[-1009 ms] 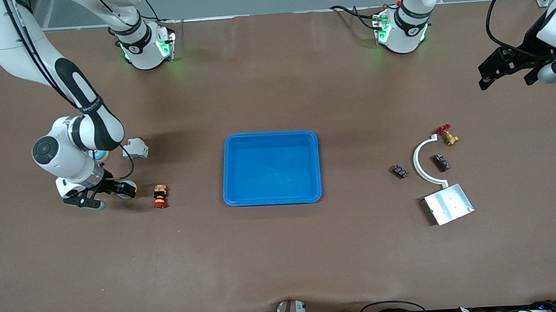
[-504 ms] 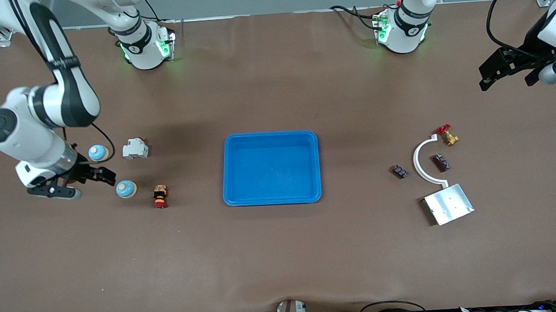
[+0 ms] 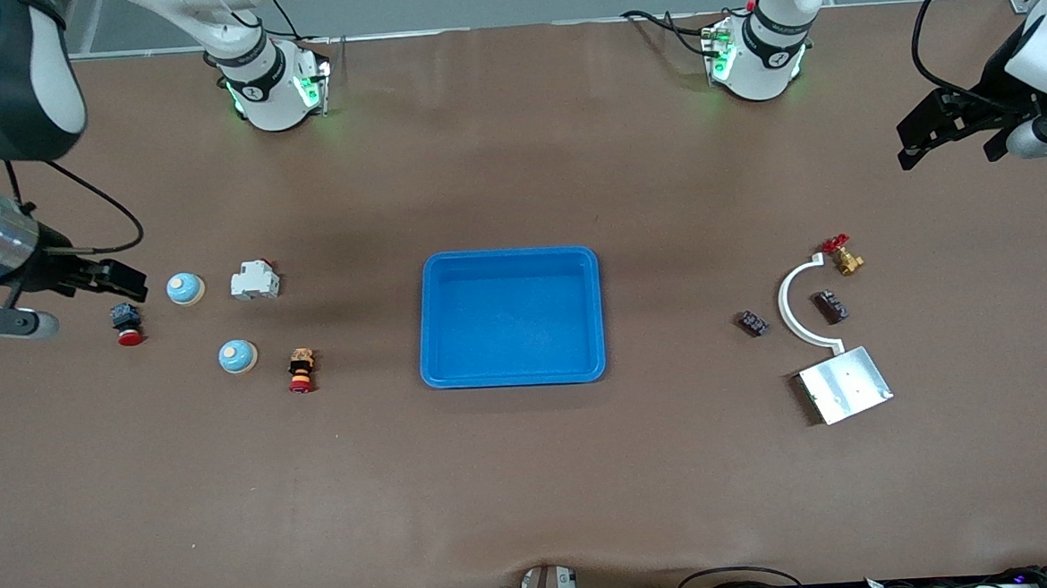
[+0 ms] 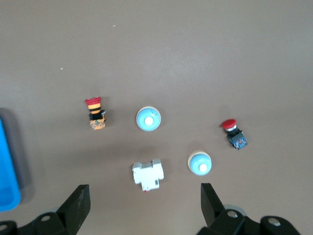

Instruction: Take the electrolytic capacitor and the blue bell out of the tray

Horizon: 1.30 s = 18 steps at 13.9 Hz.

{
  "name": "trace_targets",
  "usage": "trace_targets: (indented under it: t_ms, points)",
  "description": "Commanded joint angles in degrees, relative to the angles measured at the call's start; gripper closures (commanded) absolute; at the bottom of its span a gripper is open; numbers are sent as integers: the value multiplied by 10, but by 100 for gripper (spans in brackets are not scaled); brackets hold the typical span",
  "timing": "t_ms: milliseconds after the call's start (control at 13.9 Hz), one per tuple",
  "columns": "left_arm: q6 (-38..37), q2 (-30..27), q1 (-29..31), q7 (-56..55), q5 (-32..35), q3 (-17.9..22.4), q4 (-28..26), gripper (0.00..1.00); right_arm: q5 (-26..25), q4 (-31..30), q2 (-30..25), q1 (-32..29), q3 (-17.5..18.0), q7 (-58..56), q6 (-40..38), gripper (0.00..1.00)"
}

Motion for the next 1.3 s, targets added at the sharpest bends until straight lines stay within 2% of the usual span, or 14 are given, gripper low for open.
trace_targets:
  t_ms: [0, 360, 793, 1225]
  points:
    - [-12, 3, -1, 5, -2, -1, 12, 0, 29, 19, -16, 1, -7, 7, -28, 0]
    - [-12, 3, -1, -1, -3, -1, 13, 0, 29, 22, -69, 0, -11, -14, -79, 0]
    - [-13, 8, -2, -2, -3, 0, 23, 0, 29, 94, -65, -17, -11, -42, -158, 0]
    - [-13, 8, -2, 0, -3, -1, 24, 0, 45, 100, -65, -27, -11, -41, -174, 0]
